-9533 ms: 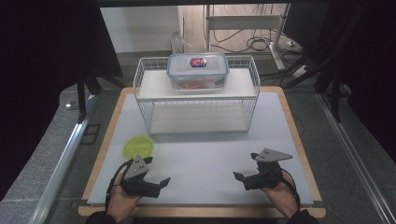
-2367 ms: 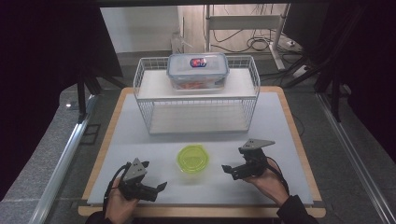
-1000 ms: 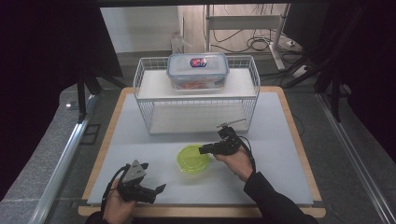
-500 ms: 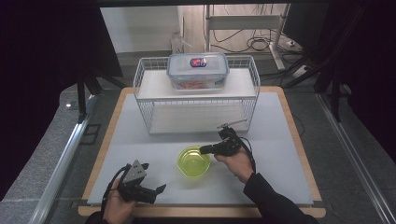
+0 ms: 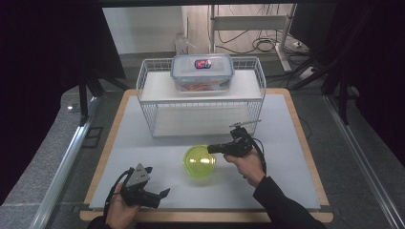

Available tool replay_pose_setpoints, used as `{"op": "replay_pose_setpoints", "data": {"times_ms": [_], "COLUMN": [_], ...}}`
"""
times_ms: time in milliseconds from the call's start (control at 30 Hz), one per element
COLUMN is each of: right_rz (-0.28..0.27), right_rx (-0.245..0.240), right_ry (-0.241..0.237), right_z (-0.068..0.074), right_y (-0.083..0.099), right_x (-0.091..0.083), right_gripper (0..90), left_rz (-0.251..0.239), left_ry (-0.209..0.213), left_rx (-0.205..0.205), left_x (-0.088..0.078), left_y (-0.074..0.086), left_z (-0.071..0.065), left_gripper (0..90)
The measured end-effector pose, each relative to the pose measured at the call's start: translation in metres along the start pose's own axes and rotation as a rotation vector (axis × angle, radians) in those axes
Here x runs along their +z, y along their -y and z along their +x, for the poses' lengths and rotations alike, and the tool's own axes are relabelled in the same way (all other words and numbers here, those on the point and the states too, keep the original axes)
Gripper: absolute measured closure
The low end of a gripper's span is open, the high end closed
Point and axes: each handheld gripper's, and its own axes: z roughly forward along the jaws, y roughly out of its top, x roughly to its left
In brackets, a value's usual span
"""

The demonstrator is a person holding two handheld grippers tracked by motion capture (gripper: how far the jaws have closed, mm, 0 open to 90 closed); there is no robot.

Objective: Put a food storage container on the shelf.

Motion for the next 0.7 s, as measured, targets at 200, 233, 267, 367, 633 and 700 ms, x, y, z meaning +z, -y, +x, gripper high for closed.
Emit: {"op": "replay_pose_setpoints", "data": {"times_ms": [200,233,267,367,633,700], "right_rz": [-0.026,-0.029,-0.036,-0.05,-0.099,-0.11], "right_rx": [0.01,0.008,0.007,0.008,0.01,0.009], "right_ry": [-0.012,-0.014,-0.016,-0.027,-0.053,-0.06], "right_z": [0.001,0.002,0.003,0.004,0.008,0.01], "right_y": [-0.002,-0.002,-0.003,-0.005,-0.013,-0.016], "right_x": [-0.007,-0.008,-0.009,-0.013,-0.027,-0.03], "right_gripper": [84.1,84.1,84.1,84.1,84.1,84.1], "left_rz": [0.0,0.0,0.0,-0.002,-0.002,-0.003], "left_ry": [0.0,0.0,0.0,-0.002,-0.003,-0.003], "left_rx": [0.0,0.0,0.0,0.0,-0.001,-0.002], "left_x": [0.0,0.0,0.0,0.0,0.0,0.0], "left_y": [0.0,0.0,0.0,0.0,0.0,0.0], "left_z": [0.0,0.0,0.0,0.0,0.0,0.0], "left_gripper": [1.7,1.7,1.7,1.7,1.7,1.6]}}
